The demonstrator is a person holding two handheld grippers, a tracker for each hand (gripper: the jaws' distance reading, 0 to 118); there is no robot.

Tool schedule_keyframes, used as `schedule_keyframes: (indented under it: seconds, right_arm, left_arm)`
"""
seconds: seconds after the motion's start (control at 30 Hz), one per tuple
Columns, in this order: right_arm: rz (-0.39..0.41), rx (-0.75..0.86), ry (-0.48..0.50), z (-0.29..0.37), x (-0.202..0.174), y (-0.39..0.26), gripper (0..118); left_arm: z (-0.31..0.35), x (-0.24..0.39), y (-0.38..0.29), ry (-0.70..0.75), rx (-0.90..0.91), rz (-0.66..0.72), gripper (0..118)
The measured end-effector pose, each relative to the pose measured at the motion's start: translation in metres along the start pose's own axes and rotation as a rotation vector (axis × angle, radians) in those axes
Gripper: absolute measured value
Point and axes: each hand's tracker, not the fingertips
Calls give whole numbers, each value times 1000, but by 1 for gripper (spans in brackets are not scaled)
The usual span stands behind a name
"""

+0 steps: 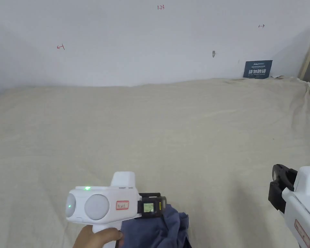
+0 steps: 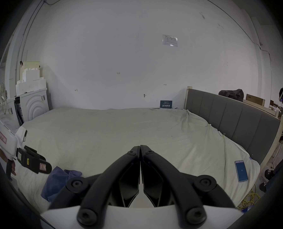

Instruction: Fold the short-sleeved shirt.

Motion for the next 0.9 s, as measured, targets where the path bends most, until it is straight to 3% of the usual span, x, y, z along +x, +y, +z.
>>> schedule_keyframes:
  seconds: [0.1, 0.17, 0.3, 0.9]
  right_arm:
    - [-2, -2, 4, -1, -1, 0, 0]
    - [0, -1, 0, -1, -3, 0, 0]
    - [2, -8, -1, 2, -6, 2, 0]
    - [-9, -36, -24, 5, 11, -10, 1]
  left_arm:
    - [4, -5, -16, 66, 62, -63, 58]
    - [3, -7, -28, 96, 93, -66, 28]
    - [-8, -11, -49, 115, 117, -89, 0]
    - [-81, 30, -108, 72, 119, -172, 0]
